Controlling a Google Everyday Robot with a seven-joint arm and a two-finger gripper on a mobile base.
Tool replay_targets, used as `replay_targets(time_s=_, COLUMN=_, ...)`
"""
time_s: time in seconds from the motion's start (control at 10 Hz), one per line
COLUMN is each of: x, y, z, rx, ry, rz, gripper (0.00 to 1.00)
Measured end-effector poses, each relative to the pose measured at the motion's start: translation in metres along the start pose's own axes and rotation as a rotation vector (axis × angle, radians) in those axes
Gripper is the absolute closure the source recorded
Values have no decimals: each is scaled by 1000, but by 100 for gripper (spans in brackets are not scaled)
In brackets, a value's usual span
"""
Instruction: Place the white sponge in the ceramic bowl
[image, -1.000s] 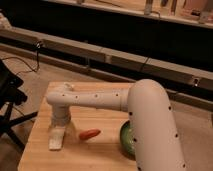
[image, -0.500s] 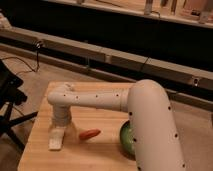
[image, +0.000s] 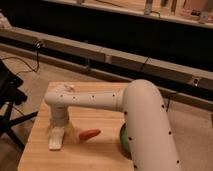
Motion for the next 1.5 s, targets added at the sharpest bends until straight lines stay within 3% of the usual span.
replay_targets(time_s=0.6, x=-5, y=-13, z=21, rx=-1, ry=-58, rz=-30, gripper=20)
replay_targets(time_s=0.7, x=-6, y=-15, z=25, rx=-2, ry=-71, rz=-35, gripper=25)
replay_targets(time_s=0.9, x=-9, y=-15, z=28, rx=-8, ry=-84, rz=-42, gripper=49)
replay_targets(time_s=1.2, x=-16, y=-20, z=15, rx=7, ry=-53, rz=-60, gripper=82)
replay_targets(time_s=1.3, x=-17, y=-19, z=4, rx=22, ry=-30, rz=-60, gripper=88)
replay_targets(time_s=1.5, x=-19, y=-16, z=-22, rx=82, ry=22, rz=-64, gripper=88)
